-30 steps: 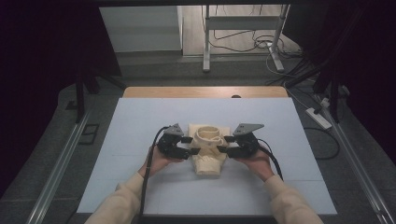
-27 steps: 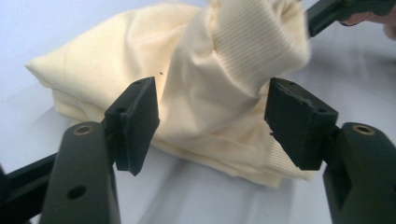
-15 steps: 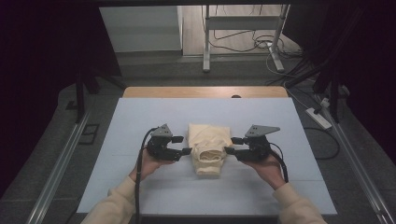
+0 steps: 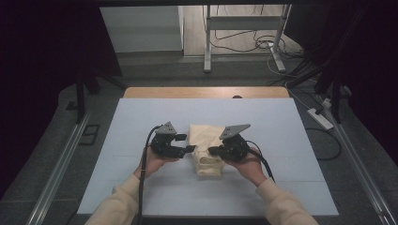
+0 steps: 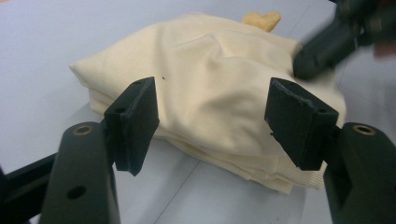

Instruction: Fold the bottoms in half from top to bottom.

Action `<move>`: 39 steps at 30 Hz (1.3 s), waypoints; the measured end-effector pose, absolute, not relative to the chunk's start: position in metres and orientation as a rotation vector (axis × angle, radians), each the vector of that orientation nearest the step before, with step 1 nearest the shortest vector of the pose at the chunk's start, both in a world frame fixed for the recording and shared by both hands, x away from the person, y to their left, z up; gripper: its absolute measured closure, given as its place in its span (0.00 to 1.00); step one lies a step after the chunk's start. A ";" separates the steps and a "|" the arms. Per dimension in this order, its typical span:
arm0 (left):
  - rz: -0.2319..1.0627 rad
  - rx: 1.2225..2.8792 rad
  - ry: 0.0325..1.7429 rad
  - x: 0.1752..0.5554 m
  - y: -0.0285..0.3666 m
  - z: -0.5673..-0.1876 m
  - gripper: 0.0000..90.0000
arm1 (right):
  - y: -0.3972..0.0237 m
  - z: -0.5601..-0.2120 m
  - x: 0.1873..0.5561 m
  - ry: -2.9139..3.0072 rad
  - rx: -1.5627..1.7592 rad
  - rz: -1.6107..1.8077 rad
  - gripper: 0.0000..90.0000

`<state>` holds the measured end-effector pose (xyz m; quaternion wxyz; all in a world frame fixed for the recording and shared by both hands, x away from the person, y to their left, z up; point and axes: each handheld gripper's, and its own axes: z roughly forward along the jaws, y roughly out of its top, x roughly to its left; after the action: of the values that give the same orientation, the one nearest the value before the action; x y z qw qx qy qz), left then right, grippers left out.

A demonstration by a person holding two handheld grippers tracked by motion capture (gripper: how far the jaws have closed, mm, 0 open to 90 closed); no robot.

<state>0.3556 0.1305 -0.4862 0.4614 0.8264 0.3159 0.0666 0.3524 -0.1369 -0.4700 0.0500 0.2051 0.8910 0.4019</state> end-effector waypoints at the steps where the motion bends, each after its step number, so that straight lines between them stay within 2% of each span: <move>1: 0.165 2.032 0.781 0.356 0.131 -0.486 0.38 | -0.136 -0.475 0.349 2.733 0.617 1.197 0.99; 9: 0.163 2.038 0.791 0.358 0.129 -0.489 0.38 | -0.142 -0.499 0.337 2.754 0.634 1.206 0.99; 28: 0.165 2.048 0.791 0.355 0.130 -0.489 0.37 | -0.142 -0.504 0.338 2.723 0.629 1.239 0.99; 39: 0.156 2.044 0.807 0.353 0.134 -0.490 0.37 | -0.147 -0.493 0.335 2.676 0.613 1.230 0.99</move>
<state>0.3526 0.1341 -0.4903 0.4523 0.8275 0.3267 0.0630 0.3350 -0.1472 -0.4931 0.0669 0.2033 0.8876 0.4079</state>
